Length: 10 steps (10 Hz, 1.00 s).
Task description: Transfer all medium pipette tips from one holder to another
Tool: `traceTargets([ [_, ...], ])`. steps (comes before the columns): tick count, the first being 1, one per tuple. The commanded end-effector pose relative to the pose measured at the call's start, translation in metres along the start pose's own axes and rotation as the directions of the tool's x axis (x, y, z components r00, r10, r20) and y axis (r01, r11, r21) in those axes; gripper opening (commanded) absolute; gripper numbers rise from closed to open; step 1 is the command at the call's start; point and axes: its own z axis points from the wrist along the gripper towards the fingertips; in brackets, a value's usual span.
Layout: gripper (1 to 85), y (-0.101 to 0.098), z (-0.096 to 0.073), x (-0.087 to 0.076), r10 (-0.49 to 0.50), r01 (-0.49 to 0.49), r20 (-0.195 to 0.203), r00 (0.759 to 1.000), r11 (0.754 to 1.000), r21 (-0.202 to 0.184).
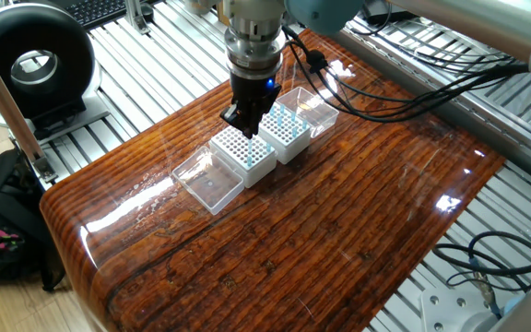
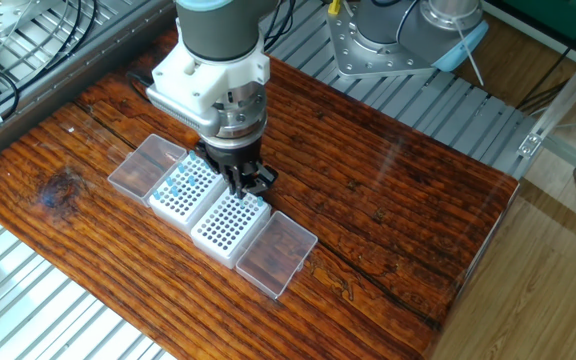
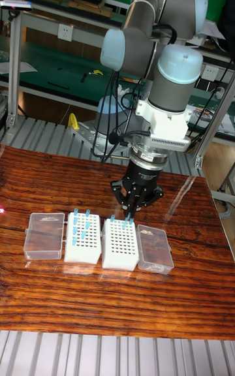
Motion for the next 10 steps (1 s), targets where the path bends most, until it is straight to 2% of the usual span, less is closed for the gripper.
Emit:
traceTargets([
  [1,17.7,0.0015,-0.0008,-0.0006,0.0,0.0,0.001,1.0,1.0,-0.009],
  [4,20.7,0.0021,-0.0004,-0.0012,-0.006,0.006,0.002,1.0,1.0,-0.012],
  [7,30.7,0.0027,-0.0008,-0.0014,-0.02,0.02,0.003,1.0,1.0,-0.015],
  [10,30.3,0.0008,-0.0063,-0.0027,-0.024,0.024,-0.002,1.0,1.0,-0.015],
])
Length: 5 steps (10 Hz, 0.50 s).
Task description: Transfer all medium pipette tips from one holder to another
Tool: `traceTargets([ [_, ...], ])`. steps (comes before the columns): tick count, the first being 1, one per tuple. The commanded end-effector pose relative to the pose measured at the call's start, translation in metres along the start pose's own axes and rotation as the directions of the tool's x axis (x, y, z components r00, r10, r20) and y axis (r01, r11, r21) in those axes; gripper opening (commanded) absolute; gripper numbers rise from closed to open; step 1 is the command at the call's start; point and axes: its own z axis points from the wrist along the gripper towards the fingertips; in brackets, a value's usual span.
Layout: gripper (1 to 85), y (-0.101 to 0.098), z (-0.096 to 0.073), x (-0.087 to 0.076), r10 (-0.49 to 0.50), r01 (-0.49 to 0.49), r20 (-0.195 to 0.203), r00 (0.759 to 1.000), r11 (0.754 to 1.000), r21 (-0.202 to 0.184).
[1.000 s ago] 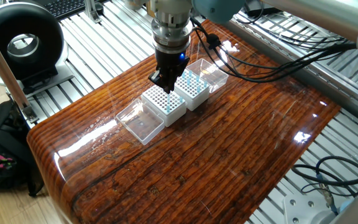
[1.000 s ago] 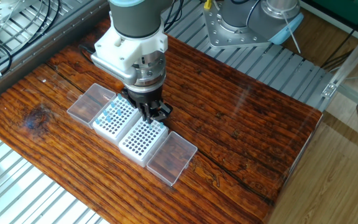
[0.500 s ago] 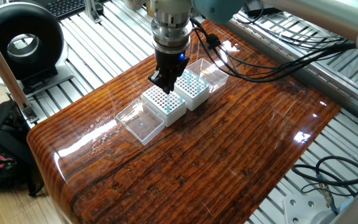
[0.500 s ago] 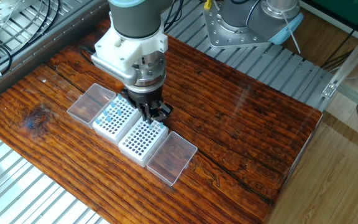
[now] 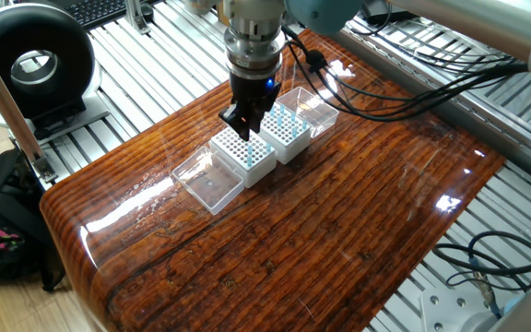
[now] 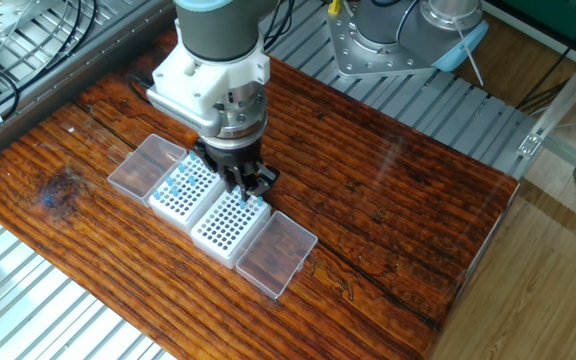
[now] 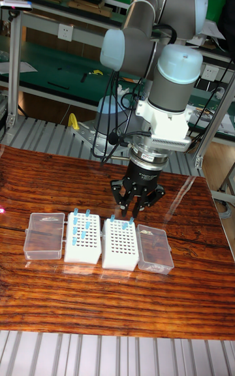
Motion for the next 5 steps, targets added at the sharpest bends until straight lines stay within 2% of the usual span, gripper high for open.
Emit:
traceTargets([
  [1,30.0,-0.004,-0.009,-0.005,-0.008,0.008,-0.004,1.0,1.0,-0.012],
  [2,29.0,-0.014,-0.01,-0.01,-0.022,0.022,-0.005,1.0,1.0,-0.001],
  [4,28.7,-0.048,-0.011,-0.033,-0.087,0.086,0.014,0.996,0.996,0.032],
  [5,28.7,-0.062,-0.01,-0.039,-0.112,0.112,0.013,0.994,0.993,0.032],
])
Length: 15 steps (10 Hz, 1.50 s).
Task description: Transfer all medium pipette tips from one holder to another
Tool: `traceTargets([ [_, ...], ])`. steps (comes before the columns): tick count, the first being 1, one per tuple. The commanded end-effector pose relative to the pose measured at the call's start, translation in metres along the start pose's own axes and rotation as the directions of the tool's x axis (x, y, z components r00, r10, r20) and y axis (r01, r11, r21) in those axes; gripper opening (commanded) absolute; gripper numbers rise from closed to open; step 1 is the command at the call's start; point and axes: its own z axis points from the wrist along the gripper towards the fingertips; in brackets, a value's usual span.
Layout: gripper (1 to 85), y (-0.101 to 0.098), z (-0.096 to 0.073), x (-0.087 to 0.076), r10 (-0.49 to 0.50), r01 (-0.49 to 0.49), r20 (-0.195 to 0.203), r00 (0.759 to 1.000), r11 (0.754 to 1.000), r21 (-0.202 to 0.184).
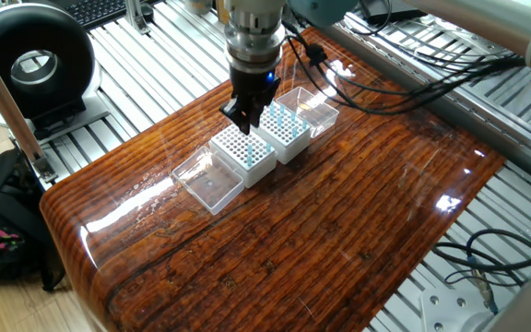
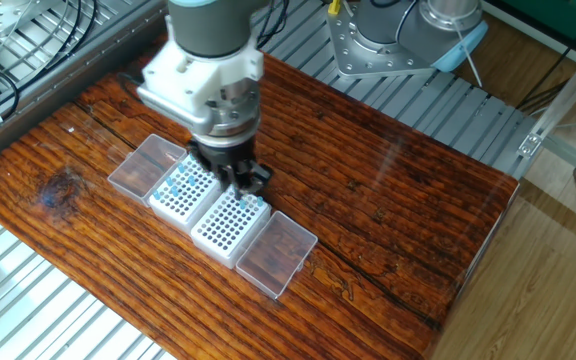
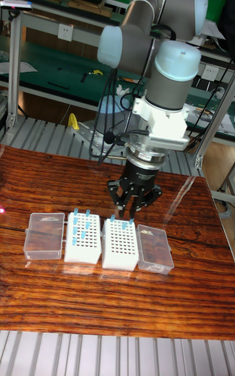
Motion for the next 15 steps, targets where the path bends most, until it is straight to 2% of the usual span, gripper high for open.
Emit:
traceTargets([
  [1,28.7,-0.038,0.003,-0.015,-0.062,0.061,0.011,0.998,0.998,0.014],
  [4,28.7,-0.066,0.02,-0.011,-0.085,0.084,0.019,0.996,0.995,0.059],
  [7,29.0,-0.082,0.027,-0.002,-0.101,0.099,0.019,0.995,0.993,0.063],
  [12,29.3,-0.068,0.033,0.01,-0.08,0.08,0.011,0.997,0.997,-0.013],
  [15,29.7,-0.063,0.035,0.015,-0.069,0.069,0.008,0.998,0.997,-0.022],
])
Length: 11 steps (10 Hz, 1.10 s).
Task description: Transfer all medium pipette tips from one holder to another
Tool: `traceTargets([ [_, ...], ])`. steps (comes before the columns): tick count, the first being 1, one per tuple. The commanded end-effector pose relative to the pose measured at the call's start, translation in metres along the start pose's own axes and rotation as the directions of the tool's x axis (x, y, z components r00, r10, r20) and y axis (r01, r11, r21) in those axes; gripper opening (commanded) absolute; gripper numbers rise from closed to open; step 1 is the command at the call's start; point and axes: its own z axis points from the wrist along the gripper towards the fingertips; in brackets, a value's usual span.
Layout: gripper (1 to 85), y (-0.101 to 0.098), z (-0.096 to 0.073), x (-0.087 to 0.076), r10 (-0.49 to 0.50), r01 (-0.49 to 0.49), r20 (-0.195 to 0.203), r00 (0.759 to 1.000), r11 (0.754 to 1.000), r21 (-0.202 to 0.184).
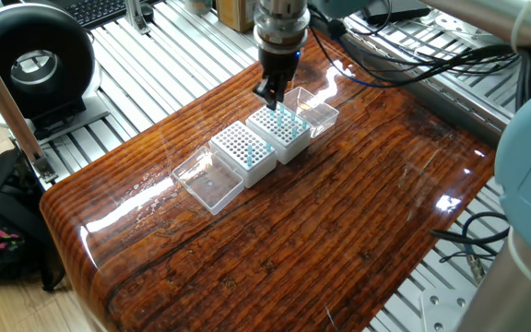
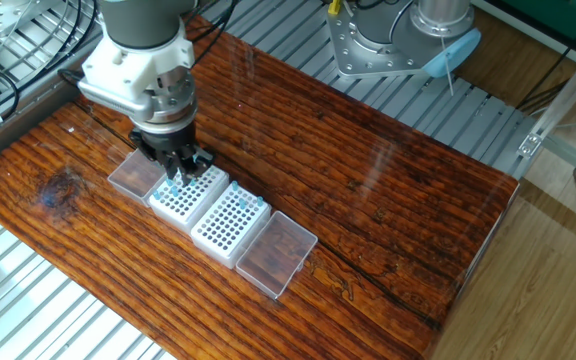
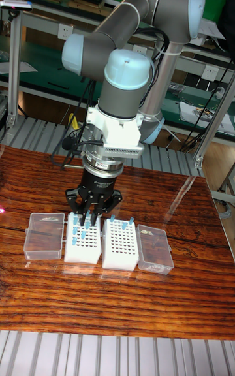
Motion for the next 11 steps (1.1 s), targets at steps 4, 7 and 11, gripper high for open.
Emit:
traceTargets([
  [4,29.3,0.006,0.003,0.001,0.036,-0.036,0.014,0.999,0.999,-0.014],
  [7,29.3,0.005,0.003,-0.009,0.032,-0.032,0.078,0.996,0.999,-0.005],
  [11,28.3,0.016,0.004,-0.003,0.027,-0.028,0.069,0.997,1.0,0.01],
])
